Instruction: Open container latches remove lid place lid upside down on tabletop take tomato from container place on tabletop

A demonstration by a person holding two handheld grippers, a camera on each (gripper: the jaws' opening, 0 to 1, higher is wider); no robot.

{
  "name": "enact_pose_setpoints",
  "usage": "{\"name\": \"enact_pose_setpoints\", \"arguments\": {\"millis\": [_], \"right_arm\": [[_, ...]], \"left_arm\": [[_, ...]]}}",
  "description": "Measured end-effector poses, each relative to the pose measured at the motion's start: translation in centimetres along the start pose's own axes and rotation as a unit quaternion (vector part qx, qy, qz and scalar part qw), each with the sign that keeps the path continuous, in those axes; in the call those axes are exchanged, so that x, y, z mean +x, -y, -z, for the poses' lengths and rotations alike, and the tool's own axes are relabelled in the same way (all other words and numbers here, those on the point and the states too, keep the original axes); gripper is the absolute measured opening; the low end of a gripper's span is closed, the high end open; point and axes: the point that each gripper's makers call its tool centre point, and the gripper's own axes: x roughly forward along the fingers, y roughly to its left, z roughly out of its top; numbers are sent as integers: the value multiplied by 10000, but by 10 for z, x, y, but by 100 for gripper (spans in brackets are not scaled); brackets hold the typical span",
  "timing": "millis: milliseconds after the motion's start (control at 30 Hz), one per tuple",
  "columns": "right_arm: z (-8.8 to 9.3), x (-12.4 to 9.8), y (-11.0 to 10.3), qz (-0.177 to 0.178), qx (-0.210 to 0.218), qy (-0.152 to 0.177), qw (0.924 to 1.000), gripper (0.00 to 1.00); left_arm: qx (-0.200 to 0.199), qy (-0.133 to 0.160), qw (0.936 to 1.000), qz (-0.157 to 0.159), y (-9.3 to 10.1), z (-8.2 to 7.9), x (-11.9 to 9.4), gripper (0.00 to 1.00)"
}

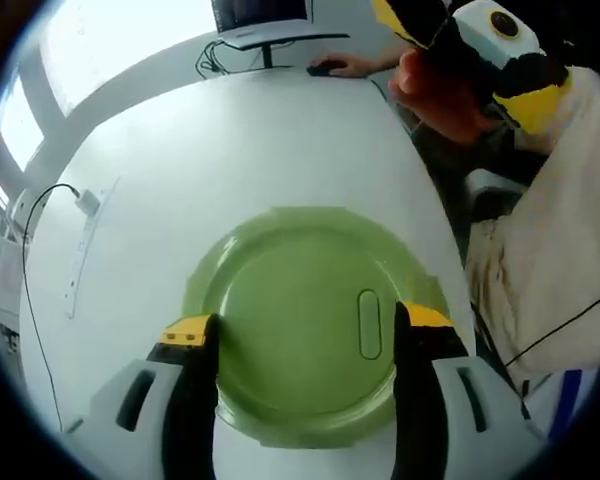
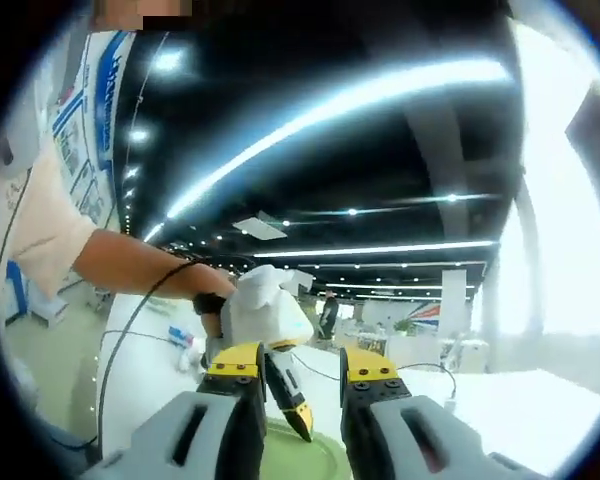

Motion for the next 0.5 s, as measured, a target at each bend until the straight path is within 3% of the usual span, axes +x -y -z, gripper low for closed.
{"name": "enact_pose_setpoints", "arguments": {"millis": [100, 200, 333, 500], "right_arm": [[6, 0, 6, 226, 141, -52, 9996, 24], [12, 0, 14, 553, 668, -68, 9962, 24], [22, -1, 25, 878, 1437, -66, 9857, 24], [27, -4, 36, 1119, 1714, -39, 9788, 24]], "left_arm": [[4, 40, 10000, 3, 0, 0, 0, 63], [-3, 72, 10000, -1, 0, 0, 0, 63], [-7, 97, 10000, -5, 0, -1, 0, 63], [-11, 99, 10000, -6, -2, 0, 0, 63]]}}
